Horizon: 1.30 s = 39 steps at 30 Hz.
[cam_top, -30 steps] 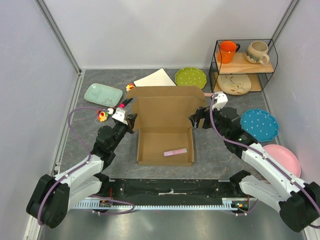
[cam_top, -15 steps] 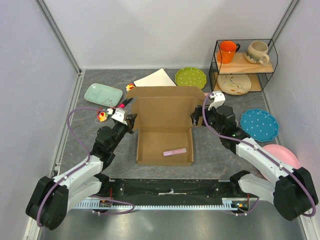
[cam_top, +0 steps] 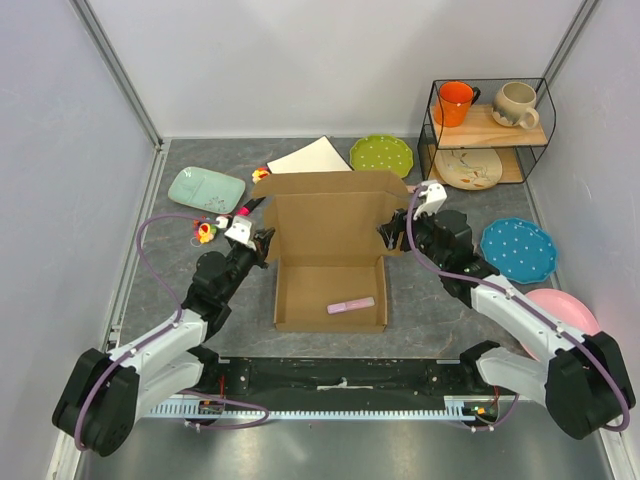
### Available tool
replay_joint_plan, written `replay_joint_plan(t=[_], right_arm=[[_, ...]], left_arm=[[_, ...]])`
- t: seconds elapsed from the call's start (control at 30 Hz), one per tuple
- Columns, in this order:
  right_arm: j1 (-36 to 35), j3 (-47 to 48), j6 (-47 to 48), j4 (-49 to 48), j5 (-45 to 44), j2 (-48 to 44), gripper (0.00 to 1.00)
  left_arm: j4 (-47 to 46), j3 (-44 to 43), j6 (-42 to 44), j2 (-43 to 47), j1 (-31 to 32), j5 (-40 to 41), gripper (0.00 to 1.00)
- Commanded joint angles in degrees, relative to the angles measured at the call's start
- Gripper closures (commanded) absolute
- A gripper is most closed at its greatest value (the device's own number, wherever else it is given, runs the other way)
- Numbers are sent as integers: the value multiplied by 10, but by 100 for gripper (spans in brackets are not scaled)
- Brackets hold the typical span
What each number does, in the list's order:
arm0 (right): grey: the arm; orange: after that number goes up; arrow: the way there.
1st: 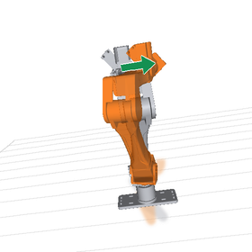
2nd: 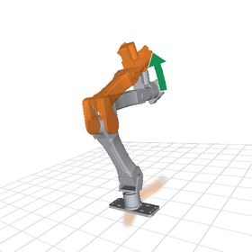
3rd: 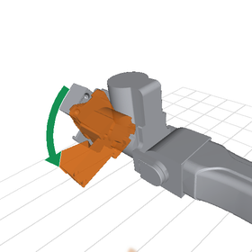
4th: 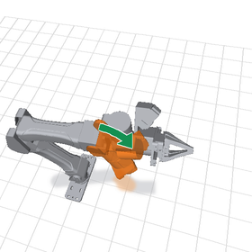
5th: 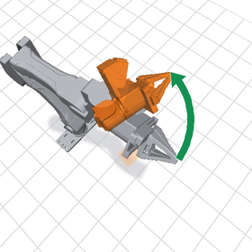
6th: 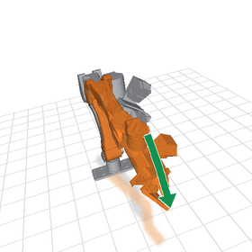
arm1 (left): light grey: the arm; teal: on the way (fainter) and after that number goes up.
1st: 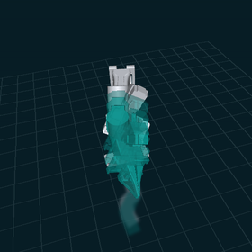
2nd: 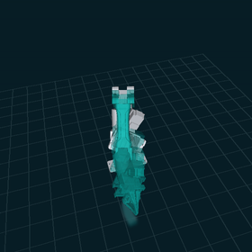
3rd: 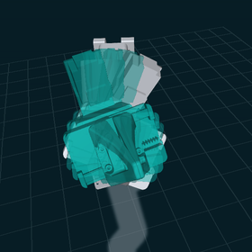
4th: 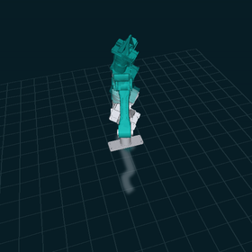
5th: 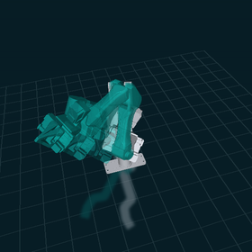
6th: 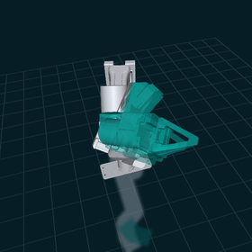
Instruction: Fold the paper box
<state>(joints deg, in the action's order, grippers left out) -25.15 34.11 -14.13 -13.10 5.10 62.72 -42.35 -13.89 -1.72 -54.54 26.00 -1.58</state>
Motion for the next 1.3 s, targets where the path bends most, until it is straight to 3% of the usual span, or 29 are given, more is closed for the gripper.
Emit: replay_joint_plan(t=[0.0, 0.2, 0.43, 0.53, 0.6, 0.77, 0.97, 1.13, 1.27], right_arm=[[-10, -1, -22, 23, 25, -26, 39], [-46, -4, -25, 72, -43, -49, 60], [-95, 3, -45, 109, -135, -28, 67], [-101, 6, -47, 115, -162, -29, 62], [-101, 17, -45, 129, -178, -31, 46], [-101, 48, -24, 149, -217, -34, 46], [-101, 67, -20, 163, -204, -19, 68], [-103, 54, -24, 162, -196, -13, 76], [-106, 44, -18, 159, -221, -19, 88]], left_arm=[[-24, -9, -2, -8, 7, -10, 98], [-25, -8, -5, -1, 19, 9, 98], [-54, 12, -11, 14, 38, 41, 98], [-56, 12, -6, 18, 41, 41, 98], [-56, 12, -2, 21, 41, 40, 98], [-53, 13, 7, 25, 48, 37, 98], [-49, 10, 9, 22, 54, 36, 98], [-38, 3, 0, 15, 56, 34, 98], [-16, -6, -8, 17, 56, 33, 91]])
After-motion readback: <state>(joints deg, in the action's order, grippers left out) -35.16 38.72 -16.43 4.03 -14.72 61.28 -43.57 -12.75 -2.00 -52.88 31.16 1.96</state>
